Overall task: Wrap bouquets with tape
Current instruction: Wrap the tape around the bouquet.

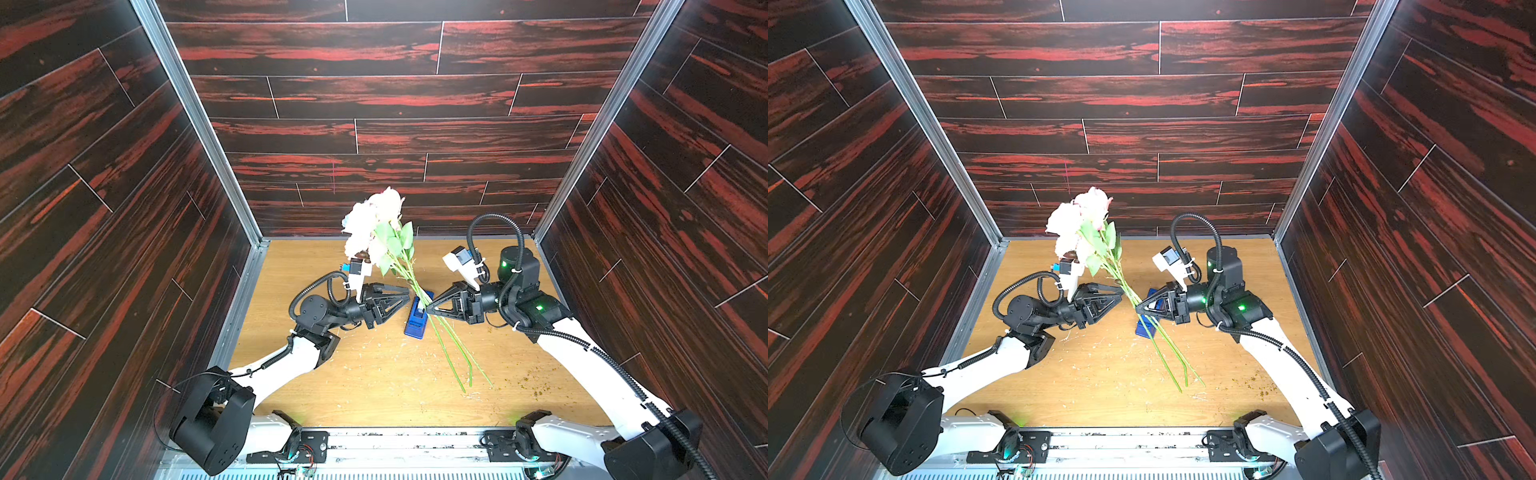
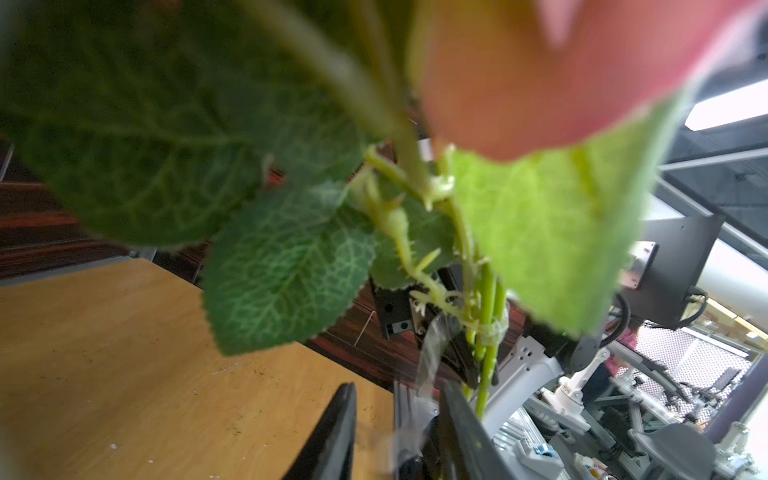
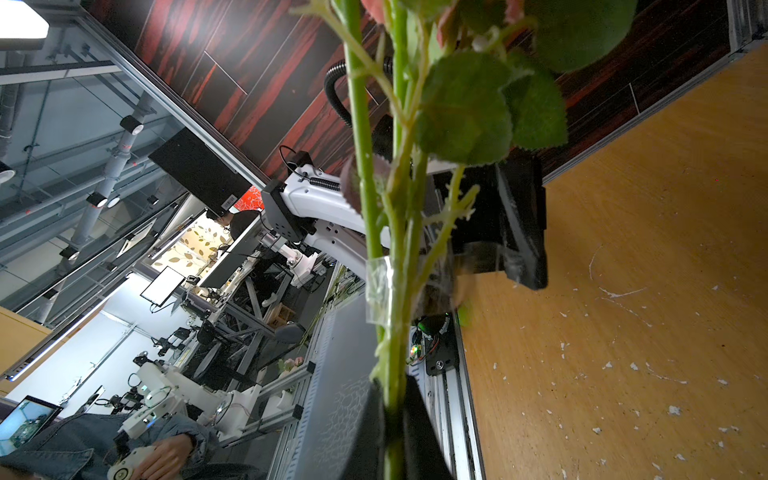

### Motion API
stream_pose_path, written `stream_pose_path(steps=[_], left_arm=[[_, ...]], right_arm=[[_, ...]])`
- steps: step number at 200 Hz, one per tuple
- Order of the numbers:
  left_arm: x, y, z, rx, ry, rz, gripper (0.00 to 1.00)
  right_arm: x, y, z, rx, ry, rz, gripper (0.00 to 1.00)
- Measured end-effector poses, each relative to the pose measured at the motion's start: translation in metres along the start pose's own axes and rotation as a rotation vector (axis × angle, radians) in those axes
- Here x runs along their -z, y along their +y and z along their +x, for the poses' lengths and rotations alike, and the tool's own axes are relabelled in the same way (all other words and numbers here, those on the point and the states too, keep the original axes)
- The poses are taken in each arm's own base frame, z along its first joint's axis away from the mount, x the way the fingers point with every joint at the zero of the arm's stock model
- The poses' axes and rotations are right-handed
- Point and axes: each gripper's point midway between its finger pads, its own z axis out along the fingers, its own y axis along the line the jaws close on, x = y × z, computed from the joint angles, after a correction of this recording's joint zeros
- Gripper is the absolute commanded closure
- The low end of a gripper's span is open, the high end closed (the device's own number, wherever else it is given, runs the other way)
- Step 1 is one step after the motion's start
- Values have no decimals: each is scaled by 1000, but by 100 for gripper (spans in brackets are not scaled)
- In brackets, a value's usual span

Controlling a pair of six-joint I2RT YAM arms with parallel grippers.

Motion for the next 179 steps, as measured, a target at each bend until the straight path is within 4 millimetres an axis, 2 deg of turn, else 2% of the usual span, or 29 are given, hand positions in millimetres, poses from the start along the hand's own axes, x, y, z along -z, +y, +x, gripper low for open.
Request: stream_pose_path(steps=[20, 66, 116, 179], left_arm=[[0, 1, 1, 8, 5, -7, 81], [5, -2, 4, 16, 7, -27, 82], [7, -15, -1, -6, -2, -31, 87], [-1, -9, 15, 41, 35, -65, 99]], right_arm=[[0, -1, 0, -1, 1, 12, 100], [3, -8, -6, 23, -7, 111, 100], [8, -40, 0, 14, -5, 309, 100], [-6, -62, 16, 57, 55, 493, 100]])
